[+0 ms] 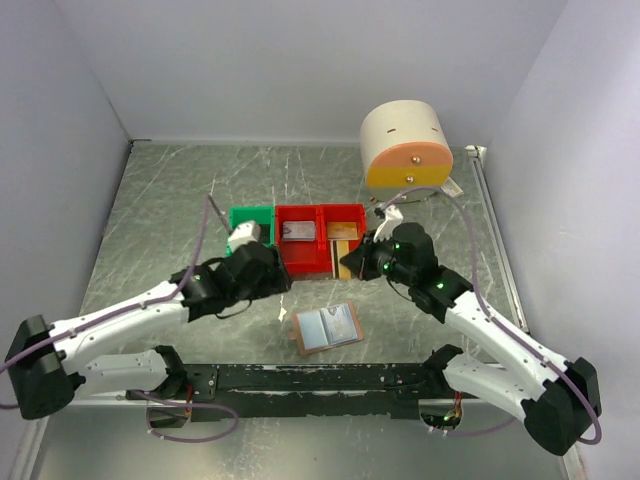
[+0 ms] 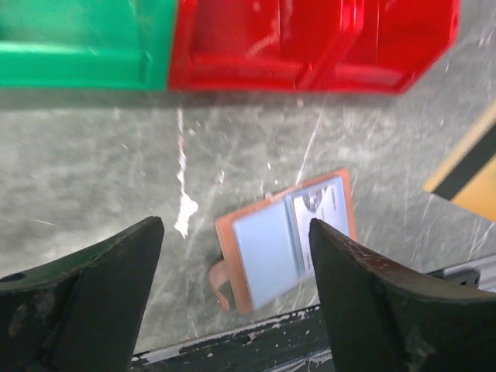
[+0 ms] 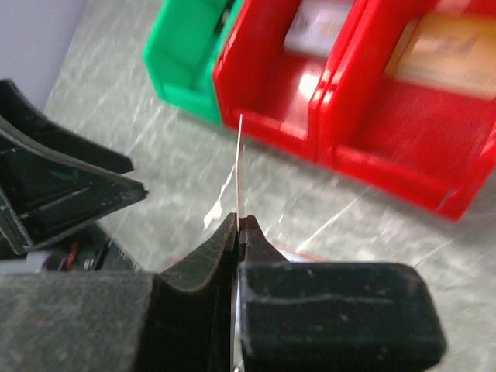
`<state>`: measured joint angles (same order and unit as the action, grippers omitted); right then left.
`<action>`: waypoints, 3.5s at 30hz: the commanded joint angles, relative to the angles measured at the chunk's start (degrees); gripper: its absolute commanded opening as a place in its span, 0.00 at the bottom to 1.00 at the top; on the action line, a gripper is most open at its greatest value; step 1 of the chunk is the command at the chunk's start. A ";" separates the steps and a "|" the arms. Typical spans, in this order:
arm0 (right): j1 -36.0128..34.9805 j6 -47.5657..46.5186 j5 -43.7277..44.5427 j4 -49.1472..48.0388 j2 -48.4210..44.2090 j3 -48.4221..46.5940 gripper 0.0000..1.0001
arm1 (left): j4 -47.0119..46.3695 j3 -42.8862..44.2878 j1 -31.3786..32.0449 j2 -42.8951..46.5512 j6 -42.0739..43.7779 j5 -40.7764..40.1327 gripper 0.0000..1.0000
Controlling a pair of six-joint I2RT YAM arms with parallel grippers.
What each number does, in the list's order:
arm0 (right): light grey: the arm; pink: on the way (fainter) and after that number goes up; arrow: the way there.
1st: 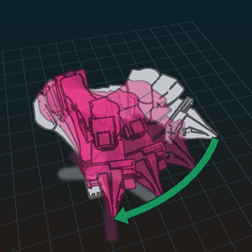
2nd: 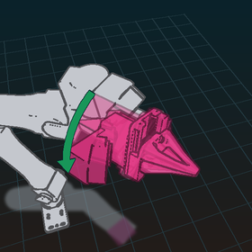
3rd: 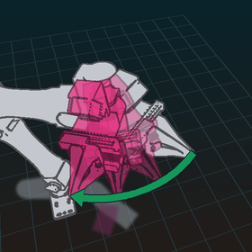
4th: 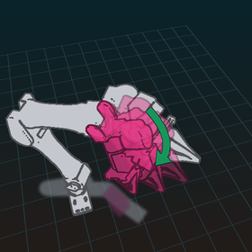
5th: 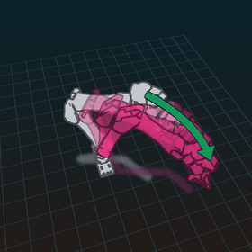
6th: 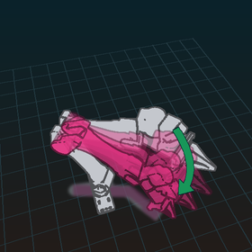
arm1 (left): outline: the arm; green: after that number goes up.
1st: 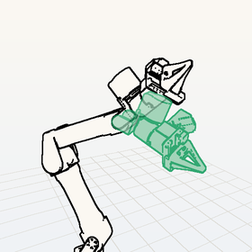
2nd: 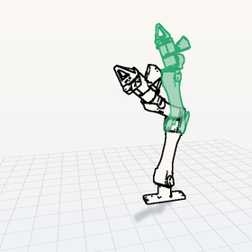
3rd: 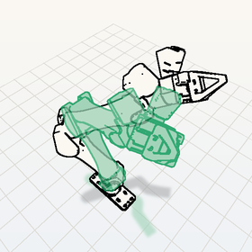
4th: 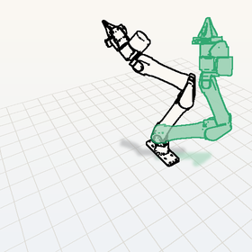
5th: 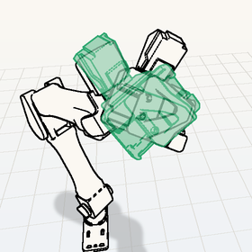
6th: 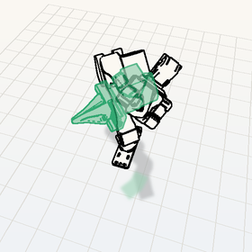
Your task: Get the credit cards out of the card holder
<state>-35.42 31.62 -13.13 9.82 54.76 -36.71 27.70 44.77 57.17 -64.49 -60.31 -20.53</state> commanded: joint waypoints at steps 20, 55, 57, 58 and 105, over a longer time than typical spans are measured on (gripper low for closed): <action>-0.23 -49.35 11.18 -11.68 5.27 -7.37 0.00 | 9.86 7.70 -40.31 4.33 36.56 17.76 0.98; 2.67 -76.57 14.57 -15.96 32.88 -11.57 0.00 | 5.42 2.17 -41.08 7.25 38.43 8.54 0.95; 3.18 -77.77 14.26 -17.90 33.33 -10.64 0.00 | 5.58 2.17 -41.08 7.16 38.37 8.42 0.95; 3.24 -78.73 14.30 -18.56 33.55 -10.43 0.00 | 5.60 2.16 -41.08 7.18 38.30 8.40 0.95; 3.94 -85.84 12.67 -19.37 46.12 -15.33 0.48 | 6.17 2.36 -41.08 5.53 37.93 8.45 0.93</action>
<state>-31.59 -54.96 0.82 -11.75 102.61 -51.70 34.11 45.93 16.53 -58.89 -22.11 -12.32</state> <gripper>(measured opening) 0.458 0.932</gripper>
